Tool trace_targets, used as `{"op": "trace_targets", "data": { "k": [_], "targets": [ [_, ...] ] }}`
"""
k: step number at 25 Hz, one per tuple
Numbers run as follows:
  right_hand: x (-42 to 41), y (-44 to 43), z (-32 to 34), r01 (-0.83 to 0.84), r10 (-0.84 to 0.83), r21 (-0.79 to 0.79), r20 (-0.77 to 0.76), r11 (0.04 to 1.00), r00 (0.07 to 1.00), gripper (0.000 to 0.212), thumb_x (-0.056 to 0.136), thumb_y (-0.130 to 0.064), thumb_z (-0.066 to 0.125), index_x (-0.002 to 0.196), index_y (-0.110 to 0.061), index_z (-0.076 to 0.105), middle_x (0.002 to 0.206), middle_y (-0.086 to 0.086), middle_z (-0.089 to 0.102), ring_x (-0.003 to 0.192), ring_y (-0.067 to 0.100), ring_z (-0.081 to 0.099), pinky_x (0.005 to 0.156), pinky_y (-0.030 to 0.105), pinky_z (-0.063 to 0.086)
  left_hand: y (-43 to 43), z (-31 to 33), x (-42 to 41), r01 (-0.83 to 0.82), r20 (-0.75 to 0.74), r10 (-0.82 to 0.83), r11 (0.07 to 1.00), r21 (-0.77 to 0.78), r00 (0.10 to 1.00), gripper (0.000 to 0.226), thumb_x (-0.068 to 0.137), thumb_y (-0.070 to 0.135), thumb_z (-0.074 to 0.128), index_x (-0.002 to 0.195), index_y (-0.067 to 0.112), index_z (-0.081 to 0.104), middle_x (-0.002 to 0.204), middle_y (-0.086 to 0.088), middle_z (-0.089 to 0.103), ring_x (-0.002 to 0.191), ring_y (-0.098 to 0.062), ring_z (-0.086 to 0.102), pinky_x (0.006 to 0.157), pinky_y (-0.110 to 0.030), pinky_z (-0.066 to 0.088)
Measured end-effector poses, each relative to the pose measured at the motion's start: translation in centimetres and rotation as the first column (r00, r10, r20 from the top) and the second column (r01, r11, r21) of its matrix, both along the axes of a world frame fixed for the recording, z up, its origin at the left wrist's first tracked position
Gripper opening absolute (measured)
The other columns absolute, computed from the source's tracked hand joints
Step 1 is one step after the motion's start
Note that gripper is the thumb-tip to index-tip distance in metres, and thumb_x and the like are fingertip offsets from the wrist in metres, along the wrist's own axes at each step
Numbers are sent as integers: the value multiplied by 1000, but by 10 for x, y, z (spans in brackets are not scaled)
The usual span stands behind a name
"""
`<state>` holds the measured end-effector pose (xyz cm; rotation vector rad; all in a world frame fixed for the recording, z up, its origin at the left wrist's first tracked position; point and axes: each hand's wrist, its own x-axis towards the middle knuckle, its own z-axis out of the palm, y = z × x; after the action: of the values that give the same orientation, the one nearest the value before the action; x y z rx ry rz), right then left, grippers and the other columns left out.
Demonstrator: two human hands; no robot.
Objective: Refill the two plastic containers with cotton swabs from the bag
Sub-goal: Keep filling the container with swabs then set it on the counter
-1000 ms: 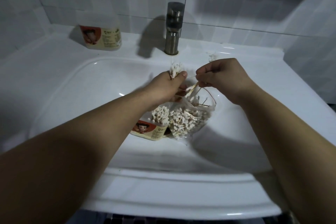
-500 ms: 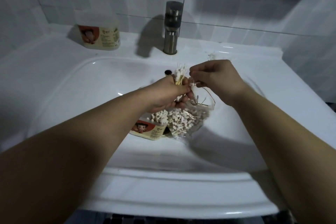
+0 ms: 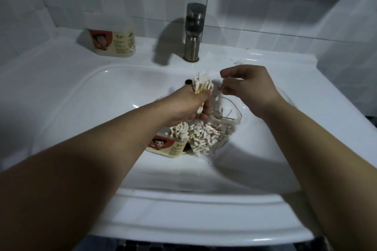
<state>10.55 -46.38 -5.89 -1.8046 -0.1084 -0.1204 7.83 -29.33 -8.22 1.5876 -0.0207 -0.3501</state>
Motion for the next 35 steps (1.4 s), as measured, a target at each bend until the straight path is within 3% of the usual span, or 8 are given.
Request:
{"op": "trace_targets", "data": {
  "k": [4,12,16,20,23,25,29,35],
  "targets": [
    [-1,4,-2,-58,60,78,-24,995,998,13,92,6,66,99,-2,73,86,13,75,73,18,74,68,25,59,-1,1,-2,33,2,-32,998,-53,999,25,107,23,51,122,7,62,93,-13,73,72,-16,71,70,-28,61],
    [-7,7,-5,-211,238,-318,48,924,970,38,97,-2,52,92,-31,76,84,-7,75,81,12,70,83,39,62,-2,2,-5,73,24,-73,997,-25,997,14,108,18,50,100,11,60,68,-1,55,52,-7,55,50,-19,49],
    [-6,8,-6,-244,252,-226,10,943,968,46,100,-5,52,139,-26,59,109,-5,72,88,13,70,83,38,61,0,0,0,60,21,-60,998,22,998,15,107,20,52,111,7,58,67,0,54,53,-8,51,48,-21,43],
    [-12,10,-3,-279,303,-327,24,903,953,43,98,-2,51,127,-28,69,101,-6,77,87,14,72,86,41,61,0,1,-3,74,-12,-74,997,1,997,11,107,15,49,103,9,58,68,-1,54,54,-9,51,49,-21,46],
    [-18,9,1,-384,415,-339,18,859,910,43,92,1,61,118,-33,70,100,4,77,93,21,72,85,37,57,0,4,-5,42,-3,-42,999,5,999,14,107,17,49,100,15,60,68,2,59,55,-7,55,53,-23,50],
    [-19,8,1,-468,499,-420,-40,778,866,58,84,-8,78,135,-28,59,106,-5,73,96,10,70,89,28,55,1,6,-5,19,-13,-19,1000,-18,1000,15,107,21,51,102,18,65,69,4,64,61,-8,61,57,-27,52],
    [-19,15,-5,-419,505,-568,-8,708,863,66,69,-24,93,123,-34,57,94,-16,65,79,0,61,76,19,49,1,8,-4,24,-58,-31,993,-116,998,16,104,16,54,94,16,67,71,0,70,69,-15,65,59,-31,51],
    [-14,14,-8,-321,409,-608,7,726,912,99,68,-38,92,152,-31,42,131,-15,61,115,4,61,102,28,50,5,14,-7,17,-97,-29,992,-126,995,18,103,8,54,103,17,70,81,-1,76,70,-11,73,53,-24,56]
  ]
}}
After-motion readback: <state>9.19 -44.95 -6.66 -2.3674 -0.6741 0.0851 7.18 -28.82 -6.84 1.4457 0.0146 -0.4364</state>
